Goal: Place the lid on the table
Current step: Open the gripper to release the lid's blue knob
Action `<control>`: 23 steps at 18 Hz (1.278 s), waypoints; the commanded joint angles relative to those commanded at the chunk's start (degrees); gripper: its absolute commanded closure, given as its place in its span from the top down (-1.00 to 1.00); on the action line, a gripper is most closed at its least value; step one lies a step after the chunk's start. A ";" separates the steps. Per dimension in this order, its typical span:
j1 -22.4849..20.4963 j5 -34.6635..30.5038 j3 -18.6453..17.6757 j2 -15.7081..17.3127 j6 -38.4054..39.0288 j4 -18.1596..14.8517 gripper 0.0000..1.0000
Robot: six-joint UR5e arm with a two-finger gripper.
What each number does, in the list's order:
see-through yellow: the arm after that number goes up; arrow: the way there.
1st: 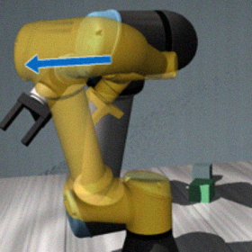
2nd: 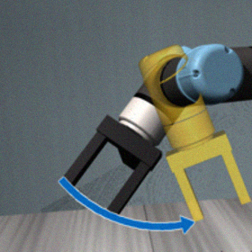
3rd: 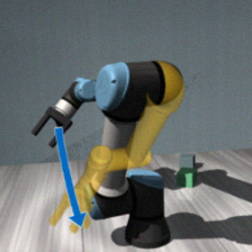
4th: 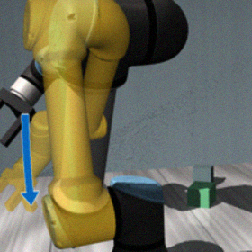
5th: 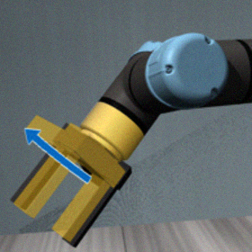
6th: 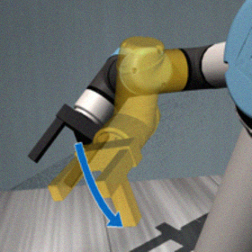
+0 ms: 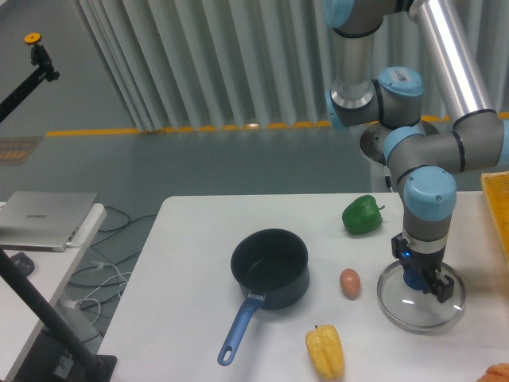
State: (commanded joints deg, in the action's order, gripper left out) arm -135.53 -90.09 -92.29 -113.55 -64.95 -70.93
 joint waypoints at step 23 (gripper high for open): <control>0.09 0.17 0.17 -0.09 -0.18 0.09 0.51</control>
State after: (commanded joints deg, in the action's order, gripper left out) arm -135.44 -89.91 -92.11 -113.64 -65.13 -70.84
